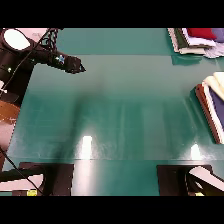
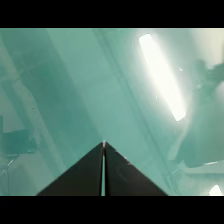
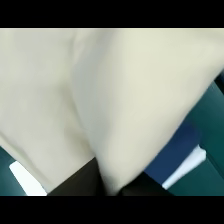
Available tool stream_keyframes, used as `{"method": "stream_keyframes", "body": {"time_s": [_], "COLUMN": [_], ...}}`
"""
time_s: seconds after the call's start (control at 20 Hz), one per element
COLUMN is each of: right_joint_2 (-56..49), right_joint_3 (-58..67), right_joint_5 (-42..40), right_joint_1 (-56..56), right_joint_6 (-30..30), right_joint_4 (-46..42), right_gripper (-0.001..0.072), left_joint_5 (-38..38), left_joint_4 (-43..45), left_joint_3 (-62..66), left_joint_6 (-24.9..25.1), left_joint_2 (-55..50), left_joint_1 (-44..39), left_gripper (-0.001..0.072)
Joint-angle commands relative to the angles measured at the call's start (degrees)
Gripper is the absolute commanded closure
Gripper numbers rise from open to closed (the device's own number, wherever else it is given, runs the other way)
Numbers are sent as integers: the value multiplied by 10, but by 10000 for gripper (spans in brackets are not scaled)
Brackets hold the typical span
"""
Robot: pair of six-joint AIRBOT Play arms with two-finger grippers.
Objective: Fold the shirts.
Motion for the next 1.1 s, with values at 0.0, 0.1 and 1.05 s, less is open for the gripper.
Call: {"method": "stream_keyframes", "body": {"time_s": [0.0,0.1,1.05], "right_joint_2": [30,37,70], "right_joint_3": [-70,-83,-83], "right_joint_5": [17,17,-75], "right_joint_1": [-61,-80,456], "right_joint_6": [10,31,61], "right_joint_4": [-25,-24,260], "right_gripper": [358,198,700], "left_joint_5": [0,0,32], "left_joint_4": [0,0,0], "left_joint_3": [0,0,0], "left_joint_6": [0,4,3], "left_joint_2": [0,0,0], "left_joint_1": [0,0,0], "left_gripper": [681,681,681]}}
